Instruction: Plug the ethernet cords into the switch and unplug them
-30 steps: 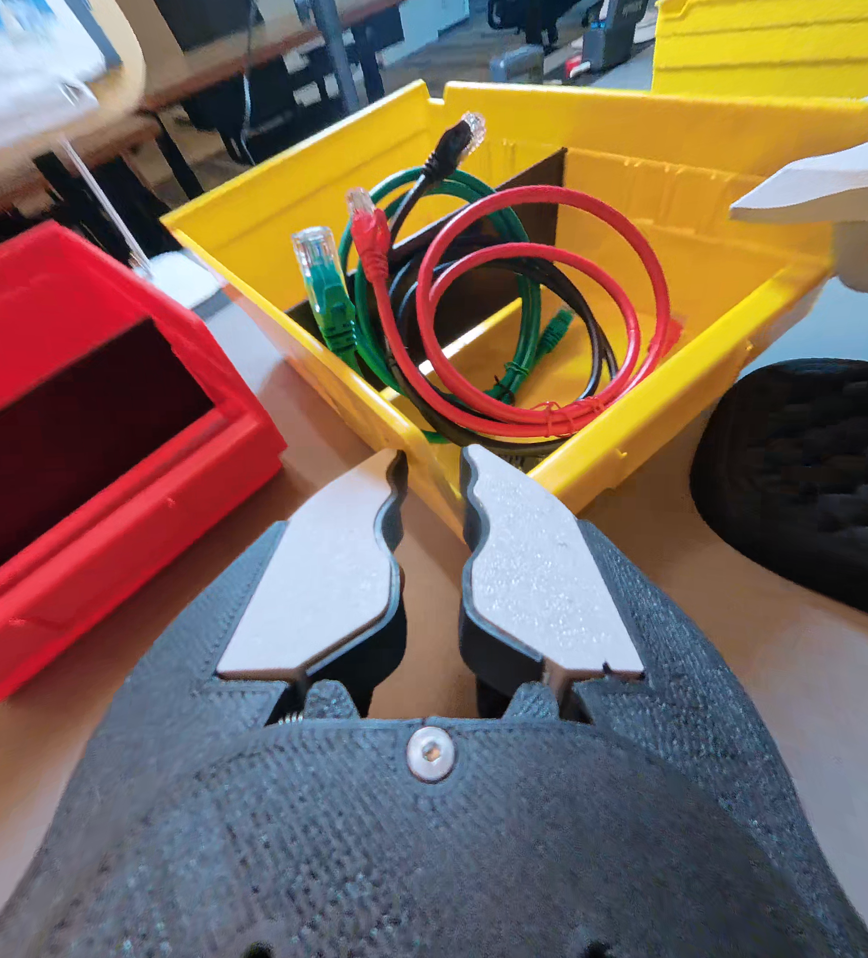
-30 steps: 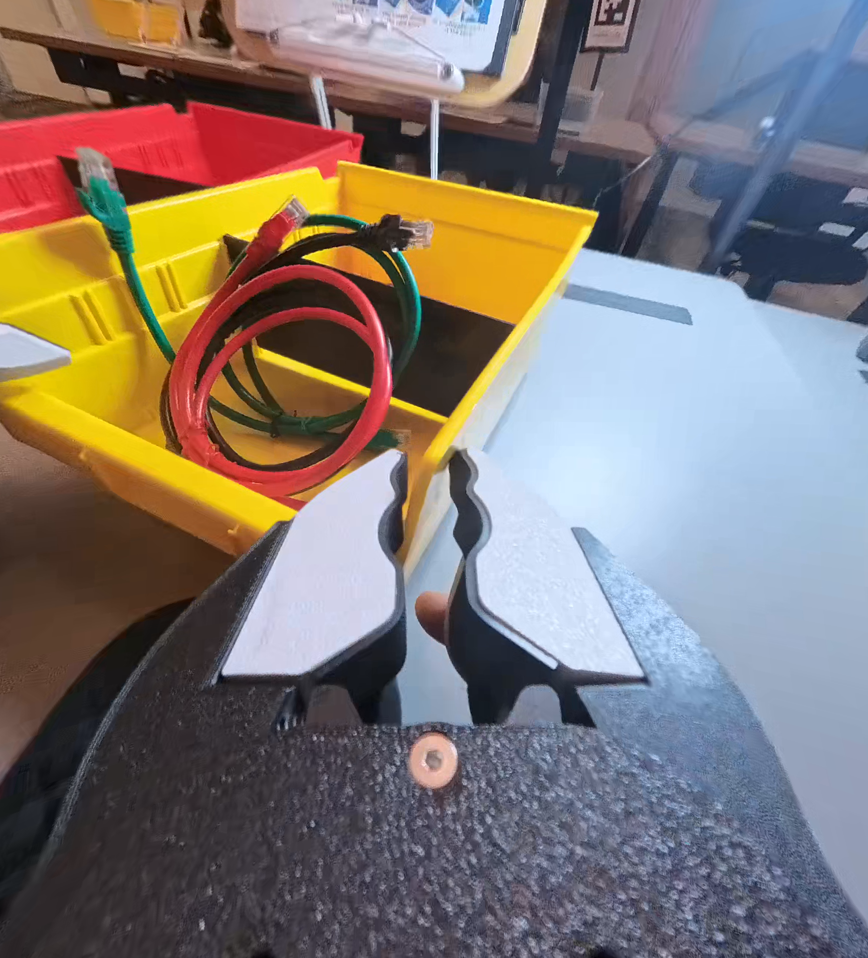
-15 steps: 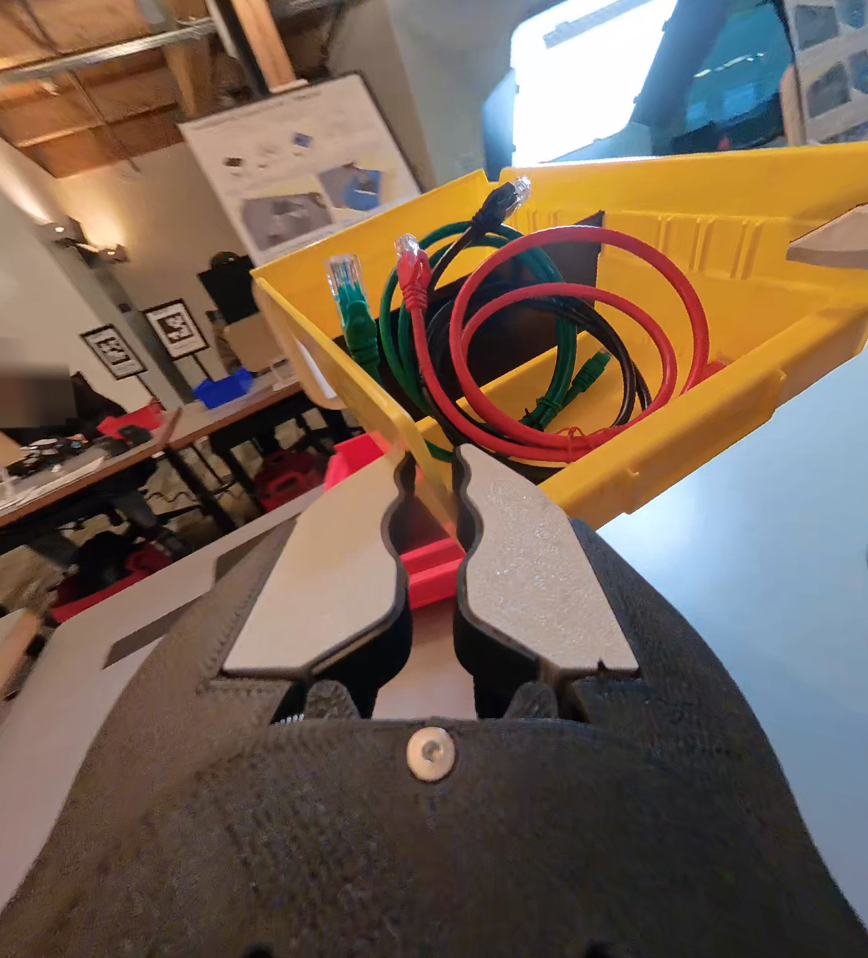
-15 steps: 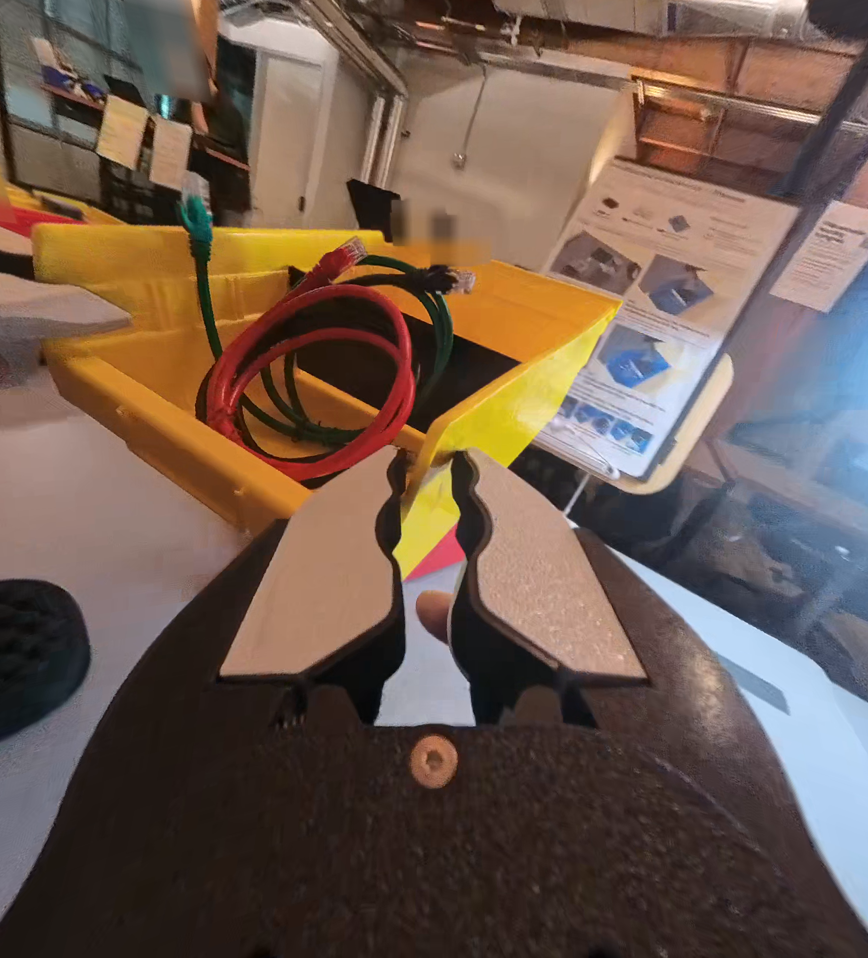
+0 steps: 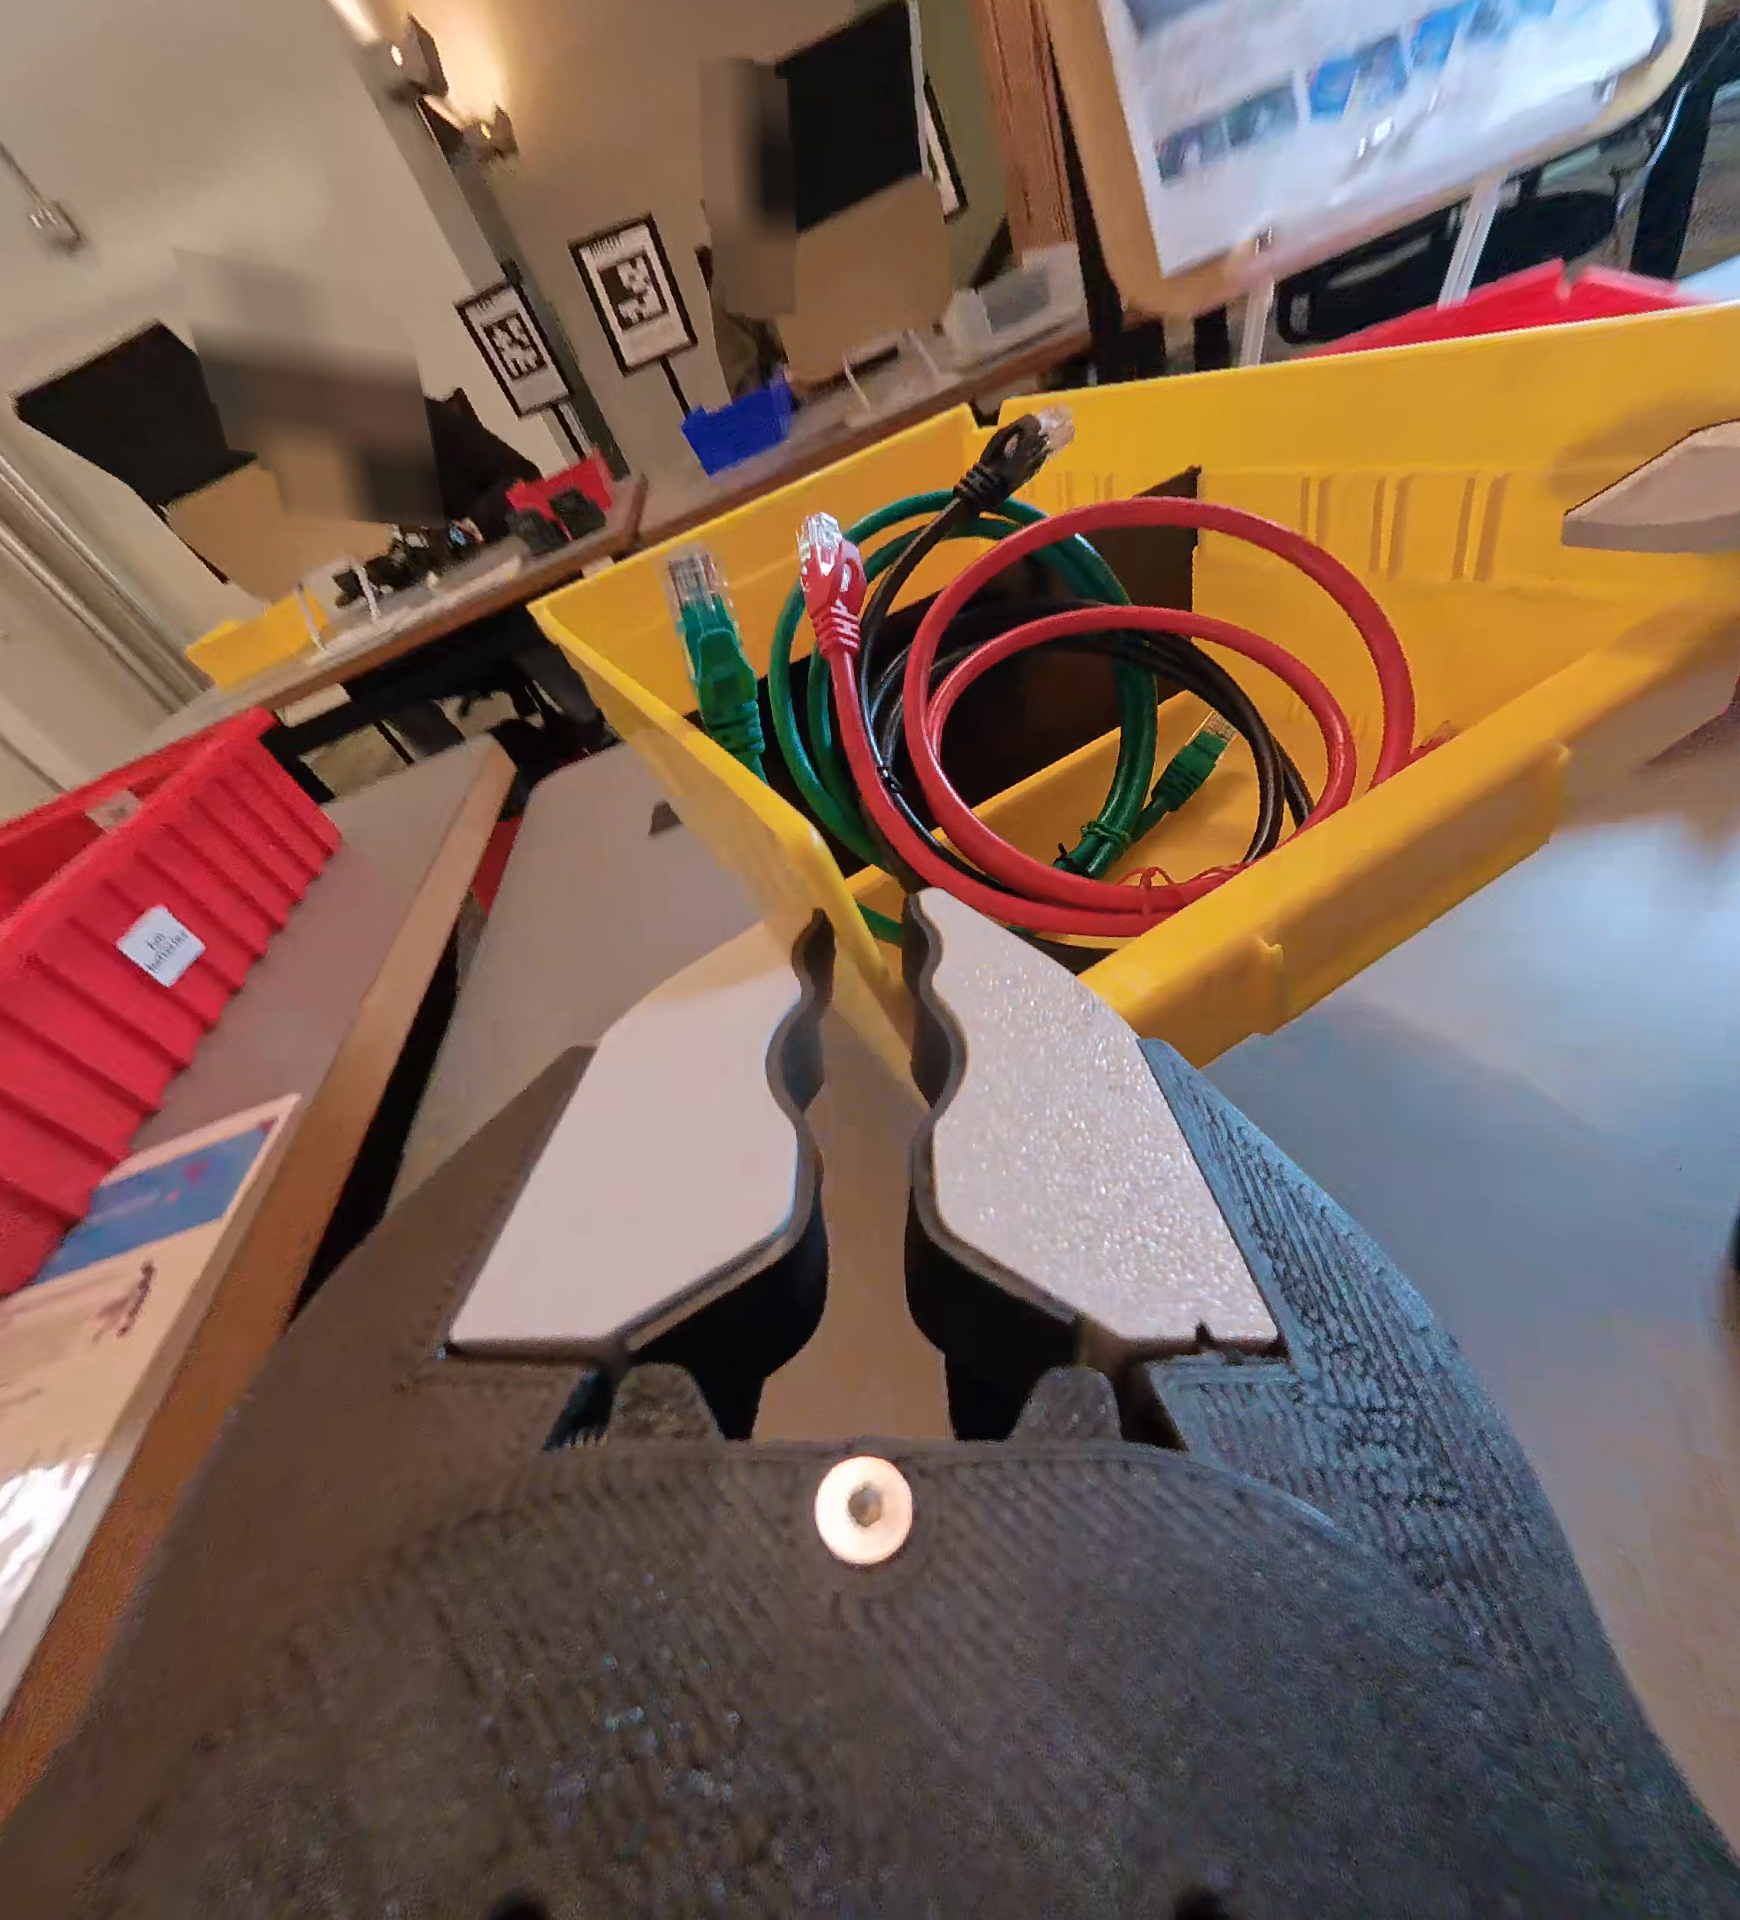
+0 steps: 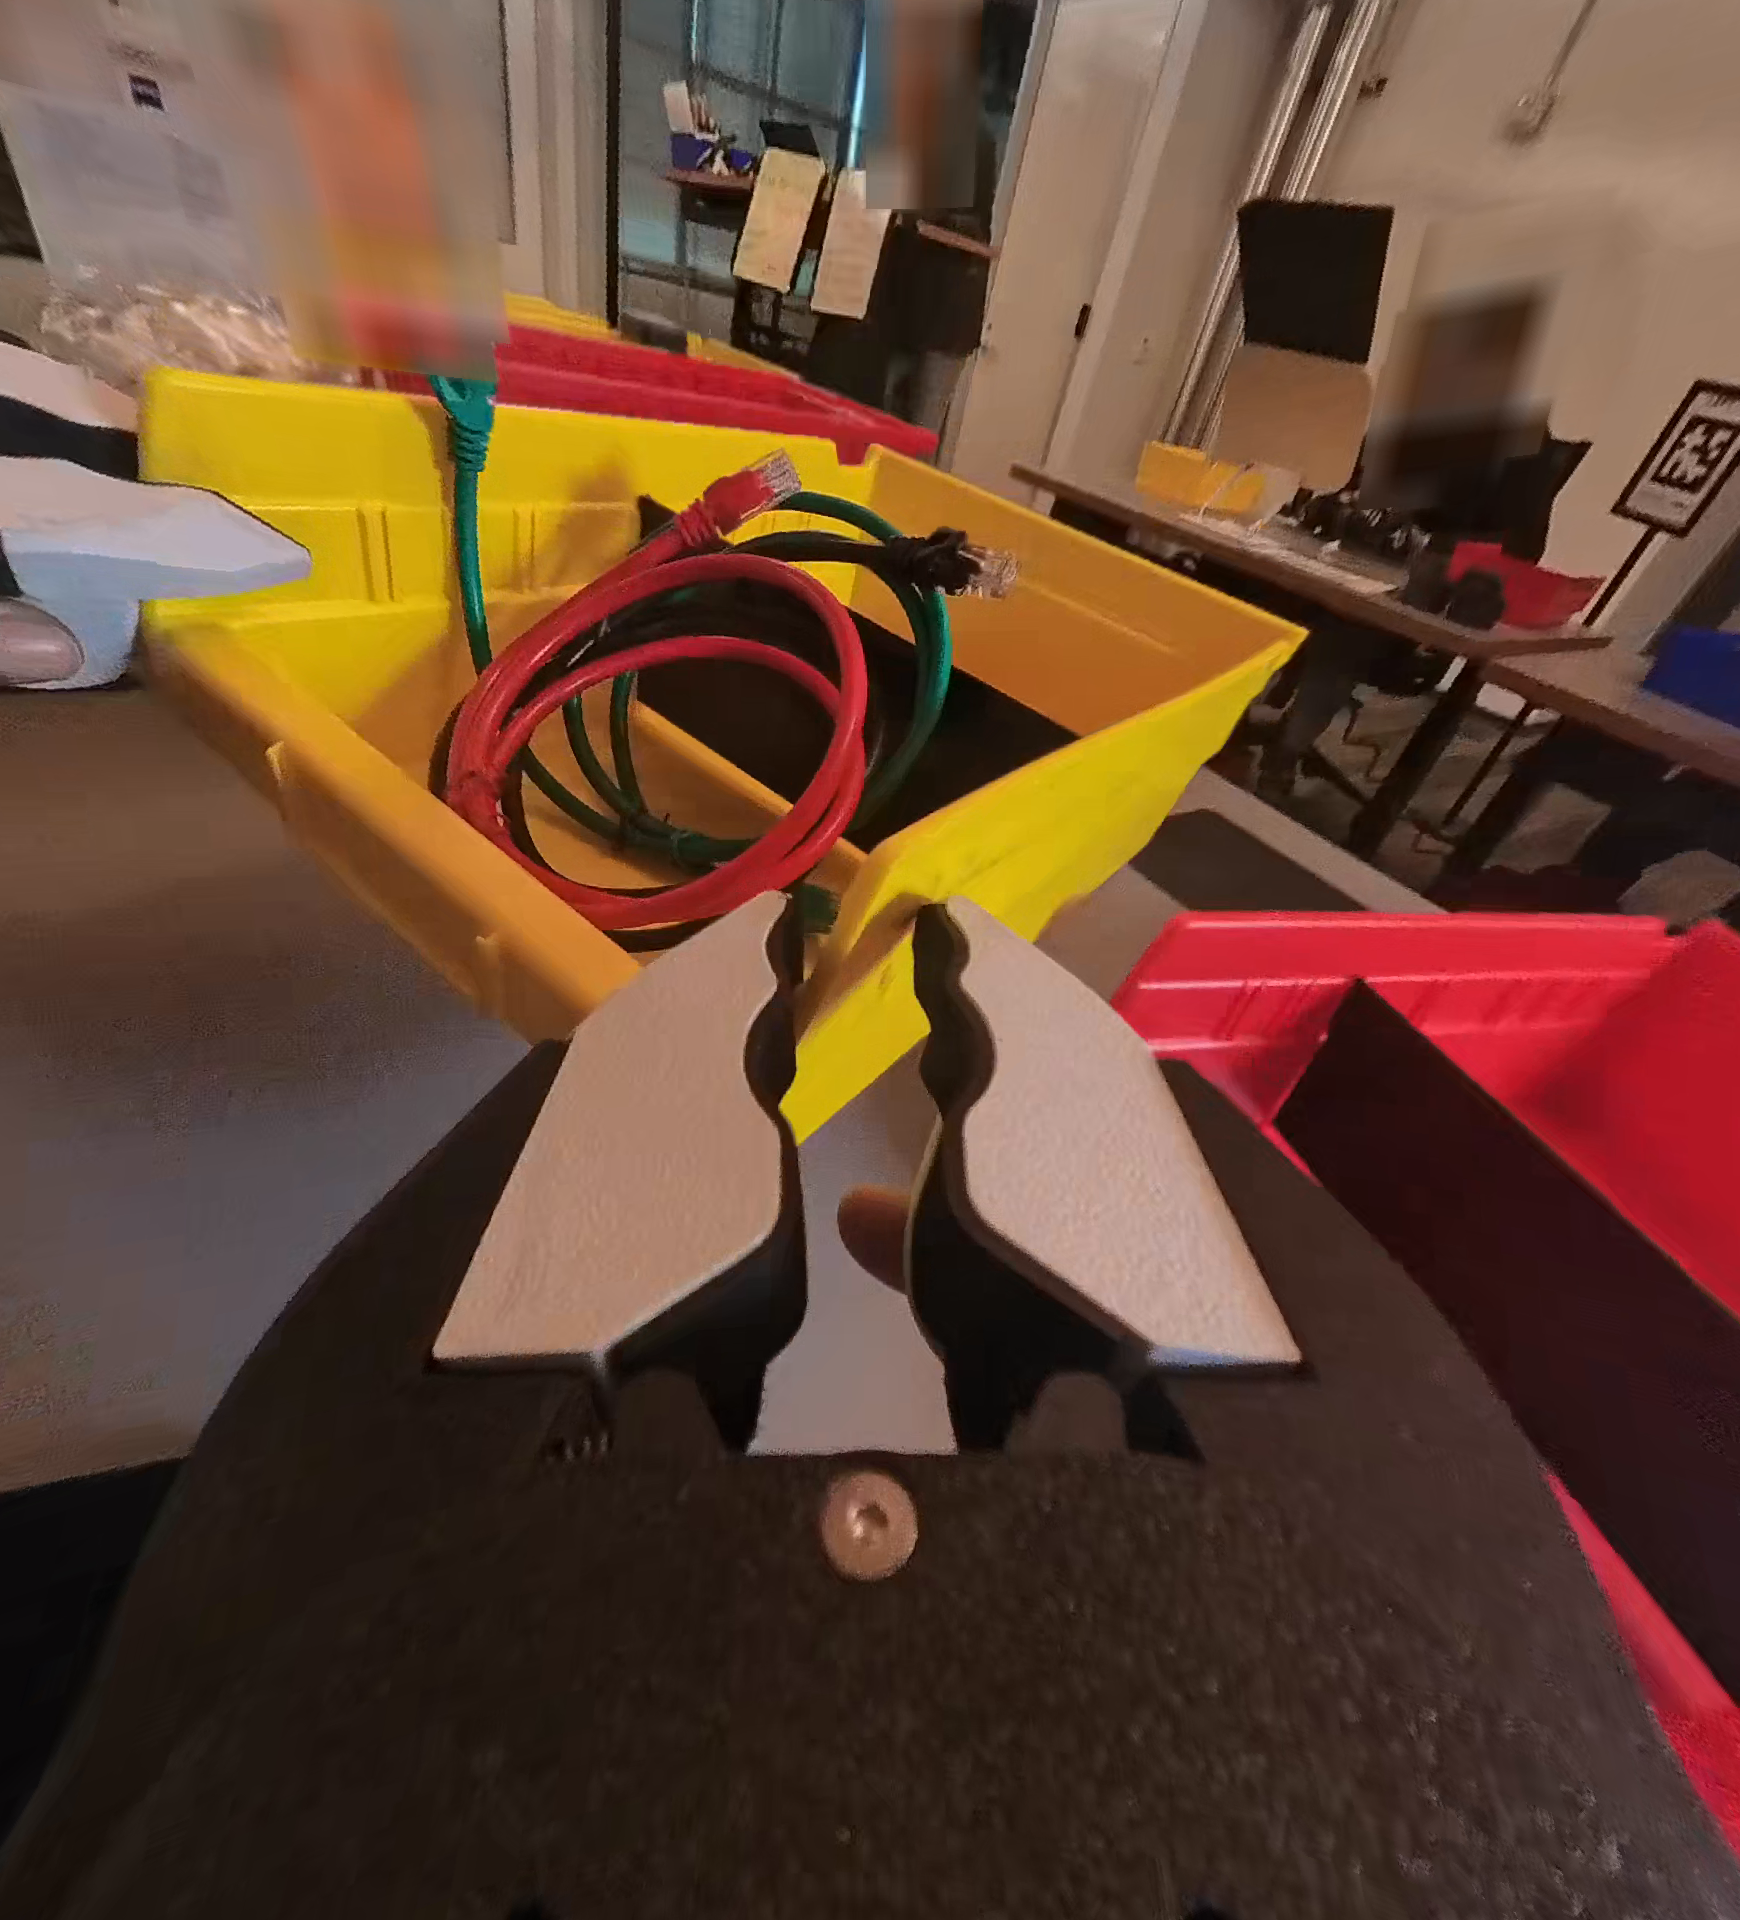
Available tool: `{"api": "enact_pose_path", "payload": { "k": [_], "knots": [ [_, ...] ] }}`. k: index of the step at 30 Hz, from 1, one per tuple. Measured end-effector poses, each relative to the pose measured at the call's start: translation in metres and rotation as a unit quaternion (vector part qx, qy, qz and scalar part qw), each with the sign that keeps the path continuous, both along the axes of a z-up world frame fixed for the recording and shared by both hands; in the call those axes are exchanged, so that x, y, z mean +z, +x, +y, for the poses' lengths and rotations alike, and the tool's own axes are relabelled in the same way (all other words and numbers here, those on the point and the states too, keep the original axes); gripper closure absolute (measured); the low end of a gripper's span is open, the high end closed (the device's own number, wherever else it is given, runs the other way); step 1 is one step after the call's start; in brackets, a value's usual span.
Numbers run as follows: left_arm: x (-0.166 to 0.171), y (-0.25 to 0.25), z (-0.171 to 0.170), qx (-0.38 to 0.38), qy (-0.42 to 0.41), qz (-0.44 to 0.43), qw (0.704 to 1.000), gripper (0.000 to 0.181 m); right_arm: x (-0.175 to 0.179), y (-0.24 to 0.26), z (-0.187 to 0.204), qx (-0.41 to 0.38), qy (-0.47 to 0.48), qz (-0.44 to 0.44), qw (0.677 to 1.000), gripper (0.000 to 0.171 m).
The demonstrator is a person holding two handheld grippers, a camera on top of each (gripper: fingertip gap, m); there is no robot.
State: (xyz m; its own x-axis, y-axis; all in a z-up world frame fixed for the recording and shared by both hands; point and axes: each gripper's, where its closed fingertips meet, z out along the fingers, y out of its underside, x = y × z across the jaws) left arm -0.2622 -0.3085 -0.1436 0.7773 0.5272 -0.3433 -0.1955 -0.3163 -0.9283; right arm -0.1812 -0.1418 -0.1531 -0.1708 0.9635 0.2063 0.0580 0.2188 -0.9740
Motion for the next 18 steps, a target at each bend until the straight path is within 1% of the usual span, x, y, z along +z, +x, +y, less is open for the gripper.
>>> {"api": "enact_pose_path", "payload": {
  "k": [2,4,8,10,12,13,14,15,16,18],
  "knots": [
    [-0.026,-0.008,0.007,-0.008,-0.006,-0.020,1.000,0.169,-0.024,-0.006,0.006,-0.007,-0.008,-0.020,1.000,0.151],
    [-0.047,-0.009,0.020,-0.025,-0.007,-0.044,0.999,0.169,-0.041,-0.003,0.016,-0.019,-0.016,-0.037,0.999,0.151],
    [-0.058,0.001,0.053,-0.057,0.014,-0.061,0.996,0.169,-0.050,0.021,0.042,-0.071,-0.018,-0.044,0.996,0.150],
    [-0.065,0.009,0.073,-0.083,-0.002,-0.077,0.994,0.167,-0.053,0.034,0.059,-0.100,-0.016,-0.049,0.994,0.150],
    [-0.076,0.012,0.091,-0.091,-0.026,-0.094,0.991,0.167,-0.063,0.041,0.075,-0.119,-0.006,-0.075,0.990,0.150],
    [-0.081,0.012,0.098,-0.088,-0.041,-0.099,0.990,0.166,-0.070,0.043,0.080,-0.118,-0.005,-0.096,0.988,0.149],
    [-0.085,0.012,0.102,-0.084,-0.058,-0.105,0.989,0.162,-0.073,0.043,0.083,-0.105,-0.011,-0.109,0.988,0.148],
    [-0.083,0.012,0.105,-0.079,-0.059,-0.105,0.990,0.151,-0.074,0.044,0.082,-0.089,-0.020,-0.121,0.988,0.146],
    [-0.075,0.013,0.106,-0.074,-0.052,-0.095,0.991,0.147,-0.073,0.046,0.082,-0.075,-0.022,-0.140,0.987,0.144],
    [-0.071,0.016,0.103,-0.061,-0.105,-0.065,0.990,0.146,-0.064,0.053,0.085,-0.046,-0.005,-0.164,0.985,0.129]
  ]
}}
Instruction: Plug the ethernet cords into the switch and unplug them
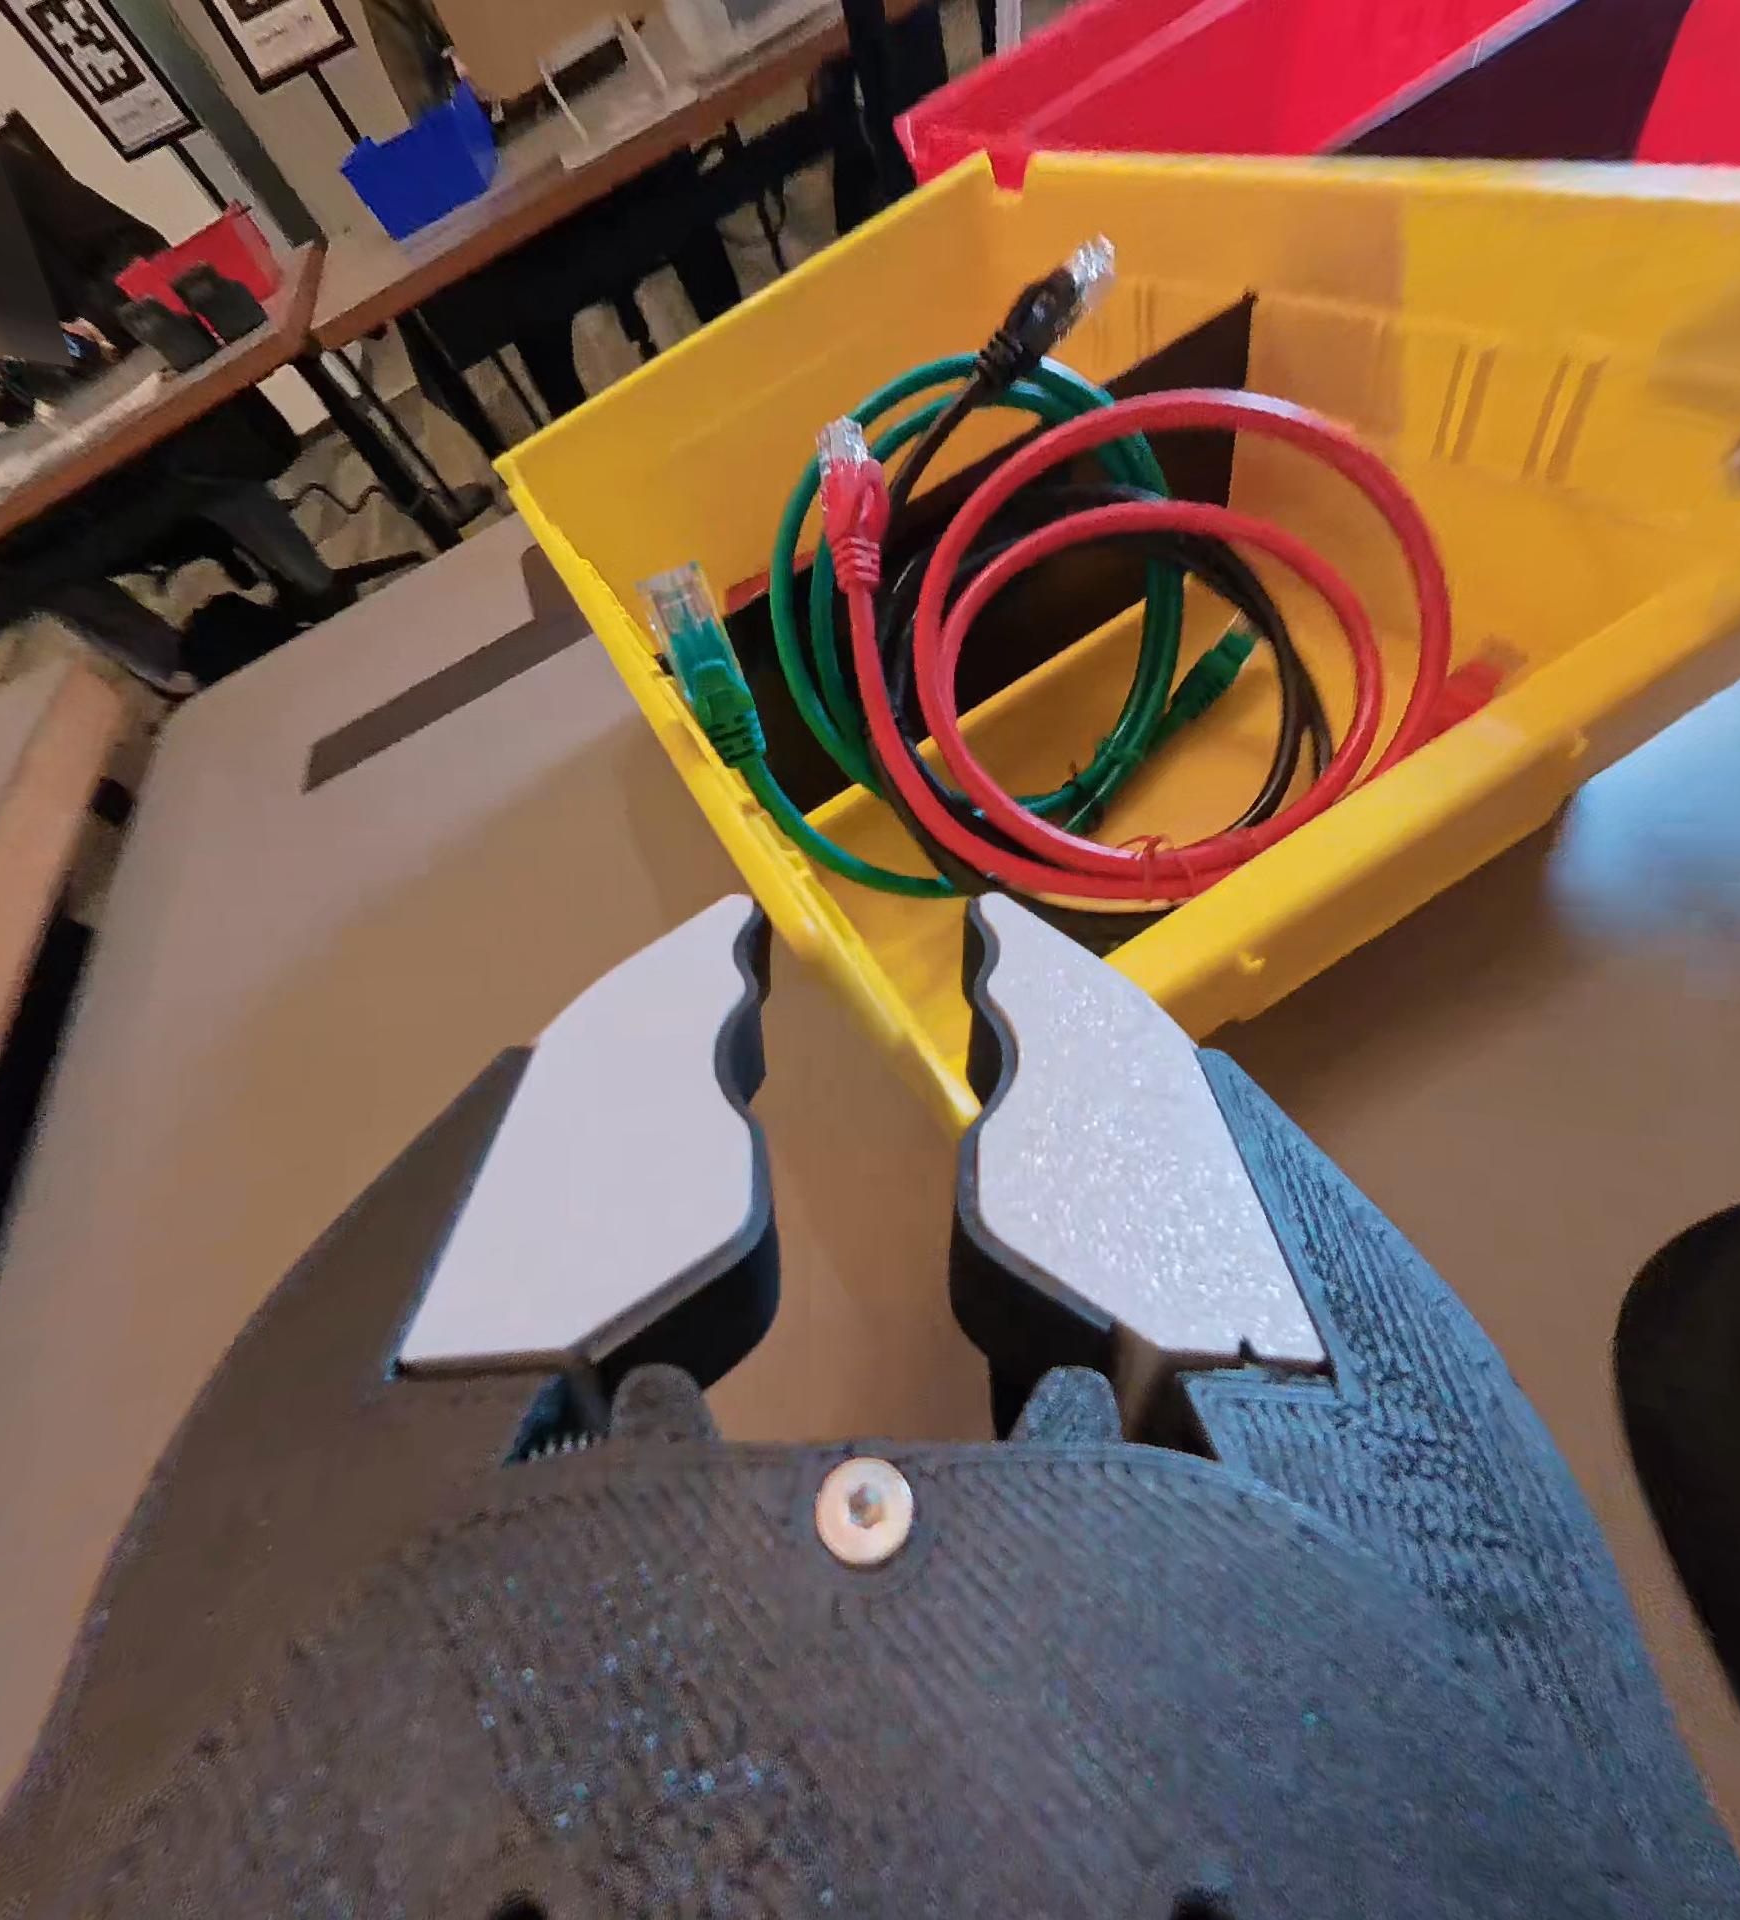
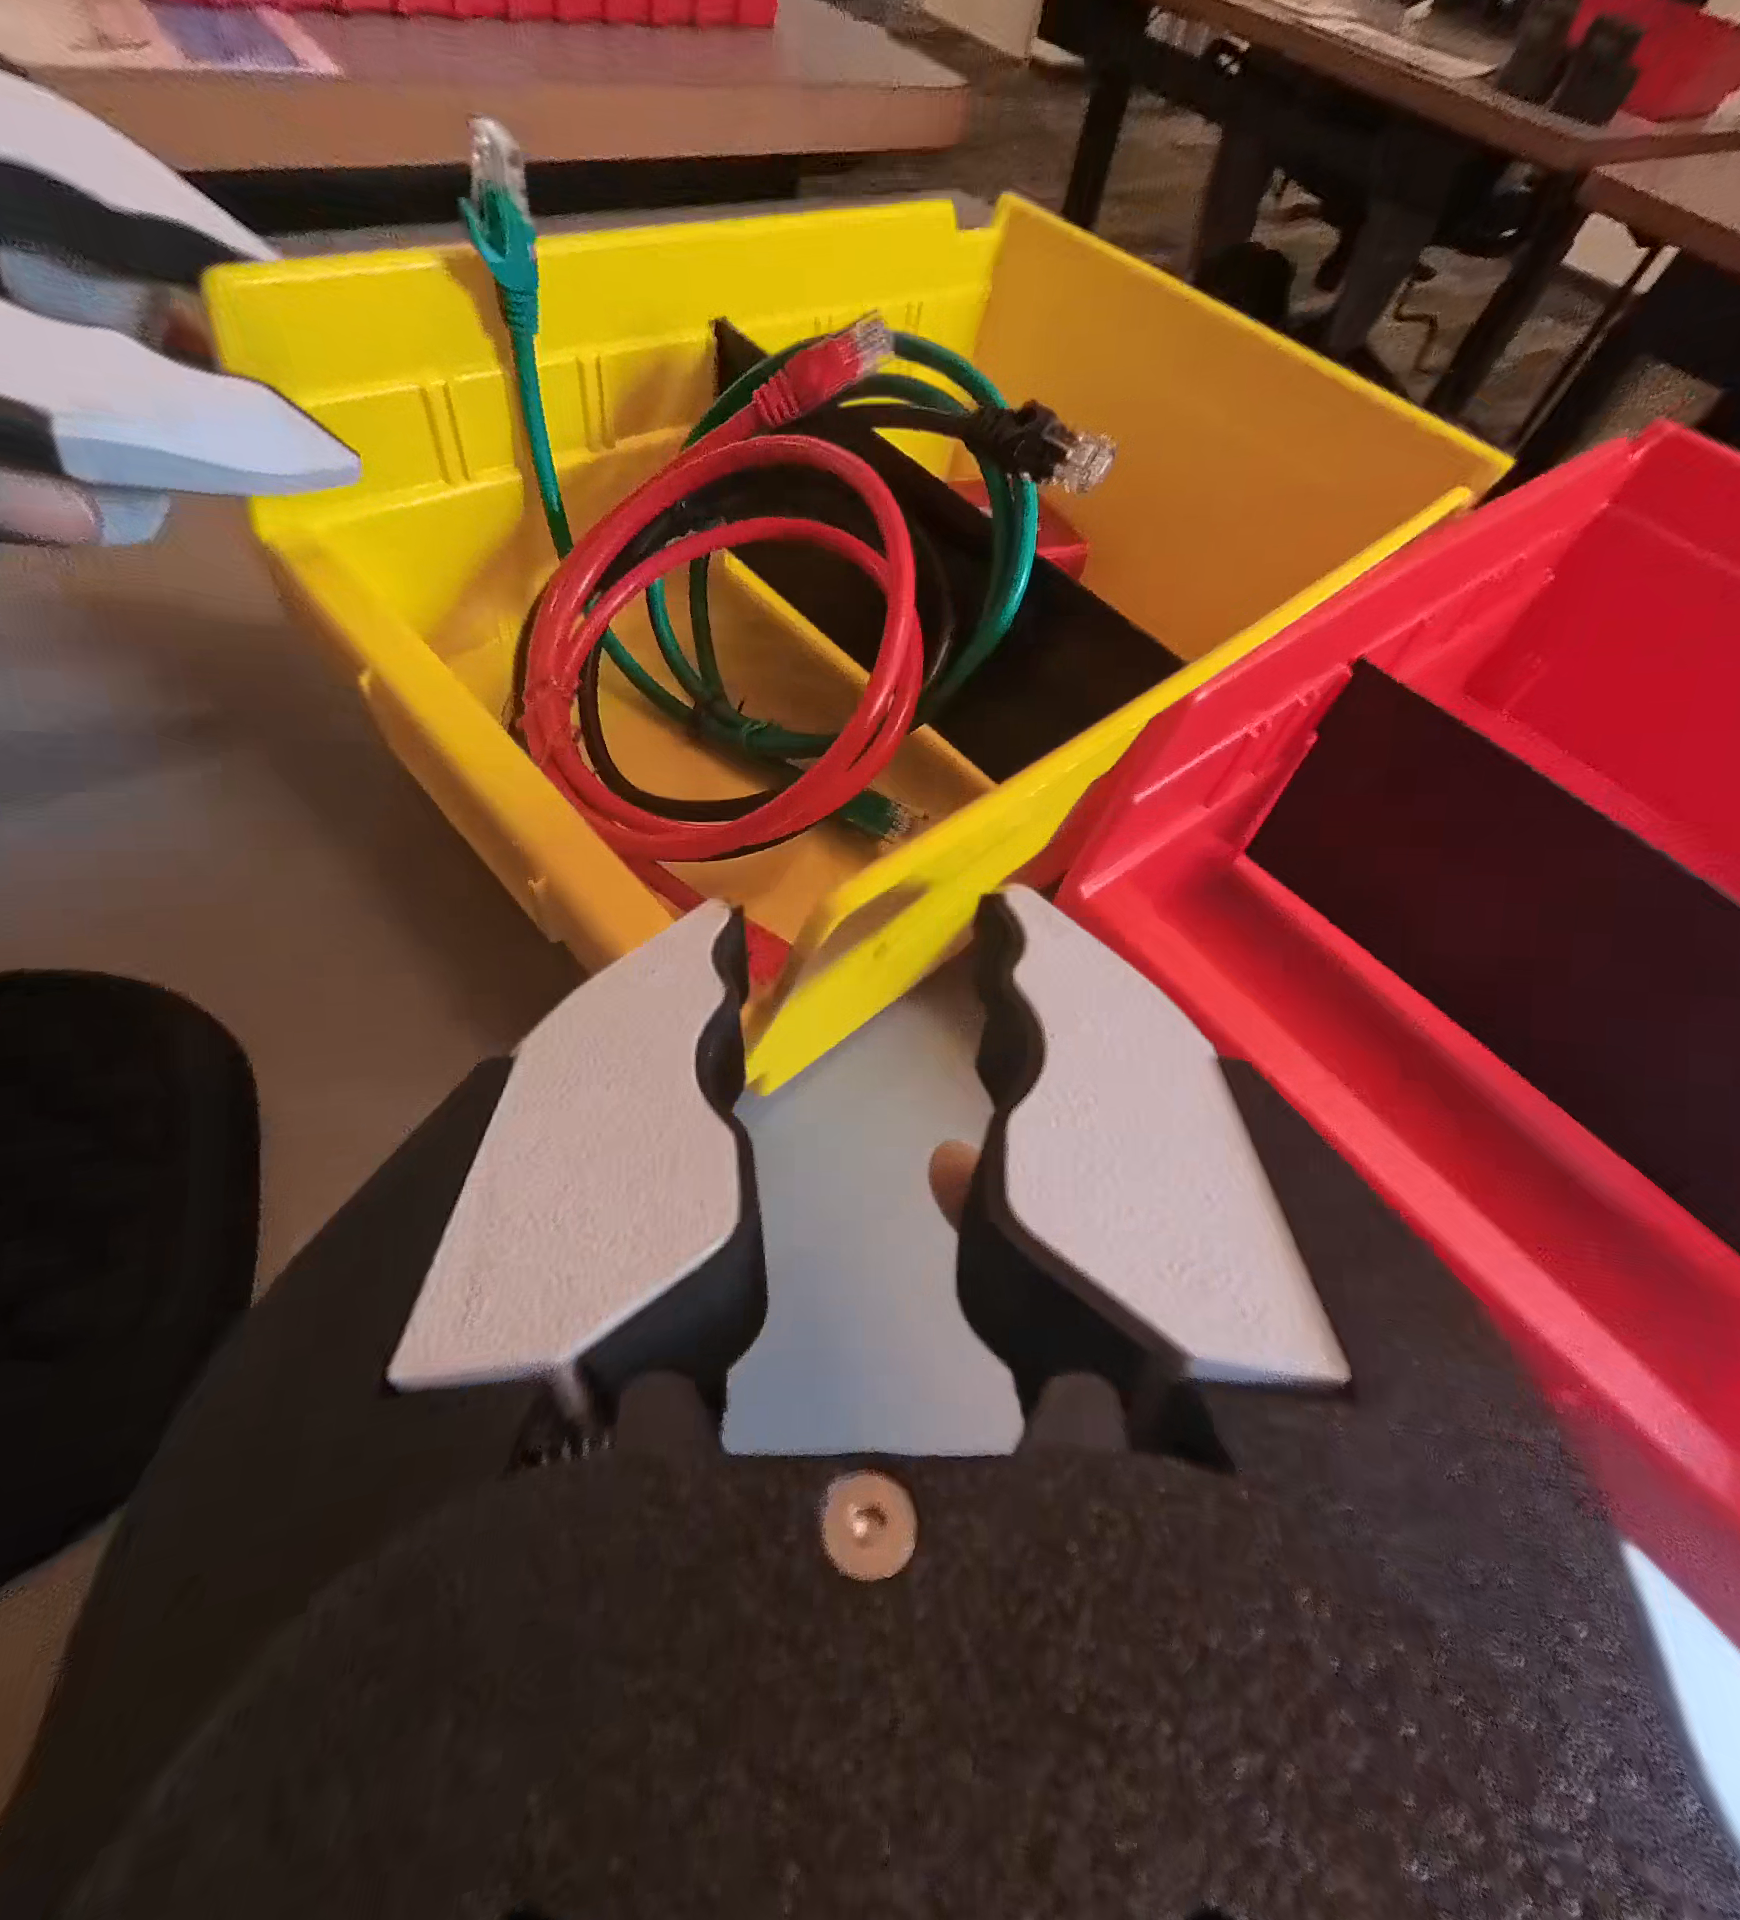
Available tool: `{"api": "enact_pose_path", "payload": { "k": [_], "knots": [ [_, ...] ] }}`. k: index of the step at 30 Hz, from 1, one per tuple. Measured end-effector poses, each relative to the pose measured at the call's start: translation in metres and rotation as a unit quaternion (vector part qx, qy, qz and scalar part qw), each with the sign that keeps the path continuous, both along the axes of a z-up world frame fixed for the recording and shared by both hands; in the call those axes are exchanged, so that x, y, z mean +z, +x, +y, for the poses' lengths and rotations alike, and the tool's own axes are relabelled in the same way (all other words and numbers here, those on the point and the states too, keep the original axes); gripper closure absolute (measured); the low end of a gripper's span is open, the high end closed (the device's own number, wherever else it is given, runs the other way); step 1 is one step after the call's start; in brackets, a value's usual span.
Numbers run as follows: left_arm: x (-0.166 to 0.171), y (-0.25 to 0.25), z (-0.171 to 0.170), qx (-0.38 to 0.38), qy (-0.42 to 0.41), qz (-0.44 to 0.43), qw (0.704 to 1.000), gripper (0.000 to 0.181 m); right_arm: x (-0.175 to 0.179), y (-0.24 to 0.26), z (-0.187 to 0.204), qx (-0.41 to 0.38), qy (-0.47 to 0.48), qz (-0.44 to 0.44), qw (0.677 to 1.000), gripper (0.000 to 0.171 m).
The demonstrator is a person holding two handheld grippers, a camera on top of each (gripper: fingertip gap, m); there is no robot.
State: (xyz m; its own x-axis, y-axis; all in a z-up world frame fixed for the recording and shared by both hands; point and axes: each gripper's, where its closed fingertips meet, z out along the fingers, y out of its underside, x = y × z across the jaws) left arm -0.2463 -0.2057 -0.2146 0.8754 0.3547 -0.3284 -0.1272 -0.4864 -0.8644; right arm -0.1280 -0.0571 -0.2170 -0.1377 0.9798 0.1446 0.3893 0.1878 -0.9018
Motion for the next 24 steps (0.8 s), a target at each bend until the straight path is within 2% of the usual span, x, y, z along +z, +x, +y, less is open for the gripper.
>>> {"api": "enact_pose_path", "payload": {
  "k": [1,4,6,8,10,14,15,17,18,24],
  "knots": [
    [0.006,0.000,-0.002,0.005,-0.020,0.033,0.999,0.139,0.006,0.005,0.005,0.018,0.005,-0.013,1.000,0.125],
    [0.031,0.007,-0.004,-0.007,-0.068,0.116,0.991,0.145,0.023,0.020,0.032,0.050,0.010,-0.050,0.997,0.117],
    [0.033,0.025,0.002,-0.059,-0.107,0.101,0.987,0.144,0.019,0.026,0.052,0.067,0.053,-0.094,0.992,0.117],
    [0.021,0.054,0.015,-0.142,-0.157,0.053,0.976,0.140,0.000,0.030,0.079,0.081,0.141,-0.165,0.973,0.114],
    [0.001,0.073,0.028,-0.198,-0.222,0.055,0.953,0.136,-0.022,0.029,0.100,0.111,0.227,-0.222,0.942,0.109],
    [-0.052,0.074,0.046,-0.244,-0.357,0.070,0.899,0.132,-0.056,0.016,0.116,0.155,0.277,-0.308,0.897,0.107],
    [-0.063,0.071,0.049,-0.249,-0.382,0.065,0.888,0.134,-0.062,0.012,0.118,0.160,0.282,-0.323,0.889,0.111],
    [-0.077,0.068,0.055,-0.264,-0.410,0.060,0.871,0.142,-0.071,0.010,0.117,0.175,0.277,-0.342,0.881,0.135],
    [-0.079,0.069,0.058,-0.271,-0.412,0.051,0.868,0.144,-0.072,0.009,0.118,0.175,0.281,-0.334,0.882,0.141],
    [-0.078,0.063,0.068,-0.224,-0.365,0.076,0.900,0.148,-0.064,0.046,0.111,0.150,0.249,-0.293,0.911,0.143]
  ]
}}
